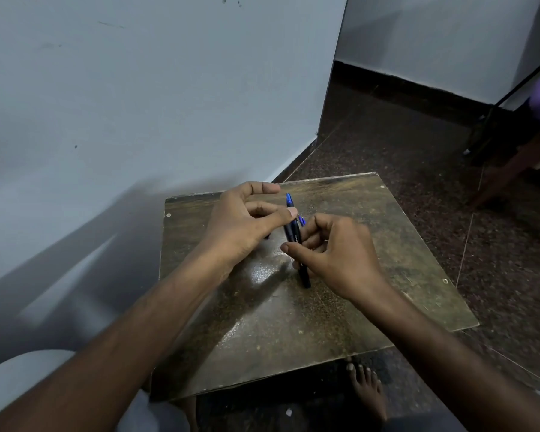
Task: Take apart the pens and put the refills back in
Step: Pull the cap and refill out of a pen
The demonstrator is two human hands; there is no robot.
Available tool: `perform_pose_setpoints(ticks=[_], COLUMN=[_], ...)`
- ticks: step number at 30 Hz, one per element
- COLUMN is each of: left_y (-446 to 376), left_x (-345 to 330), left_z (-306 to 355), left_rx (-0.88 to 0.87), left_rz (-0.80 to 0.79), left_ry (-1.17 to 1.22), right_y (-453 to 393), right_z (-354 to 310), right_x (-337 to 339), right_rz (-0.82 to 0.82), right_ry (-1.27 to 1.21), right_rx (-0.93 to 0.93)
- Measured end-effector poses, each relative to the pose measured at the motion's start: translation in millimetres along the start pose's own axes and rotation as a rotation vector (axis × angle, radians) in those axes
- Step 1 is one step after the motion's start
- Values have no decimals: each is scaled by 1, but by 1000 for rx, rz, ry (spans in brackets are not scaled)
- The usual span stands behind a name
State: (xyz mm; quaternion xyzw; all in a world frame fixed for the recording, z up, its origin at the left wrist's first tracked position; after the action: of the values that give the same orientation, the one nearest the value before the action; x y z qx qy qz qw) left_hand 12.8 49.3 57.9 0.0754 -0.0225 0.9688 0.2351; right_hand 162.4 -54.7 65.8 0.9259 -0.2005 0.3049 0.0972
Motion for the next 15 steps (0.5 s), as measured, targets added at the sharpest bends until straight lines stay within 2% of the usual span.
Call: perform_pose_setpoints(ticks=[6,15], left_y=[2,-6], left_x=[-4,17], left_z=[4,10], left_rx=[-56,-84], left_rz=[41,237], left_ry=[-31,105], right_y=[0,2], right_z=[1,7], right_x=[2,3], right_rz=[69,53], right_ry=[64,161], right_rx=[51,77])
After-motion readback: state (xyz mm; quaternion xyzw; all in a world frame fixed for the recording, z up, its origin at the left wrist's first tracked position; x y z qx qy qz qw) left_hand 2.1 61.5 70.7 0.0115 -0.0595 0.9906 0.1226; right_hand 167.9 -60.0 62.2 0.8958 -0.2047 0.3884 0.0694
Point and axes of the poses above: each hand's wrist, its own y-axis away from the middle knuckle, its own x-axis out of the back of the hand, z = x × y, the point moved 4 cm from there along -y, towards the middle knuckle, and after that the axes turned 6 degrees about -x, right-handed, at the moved point
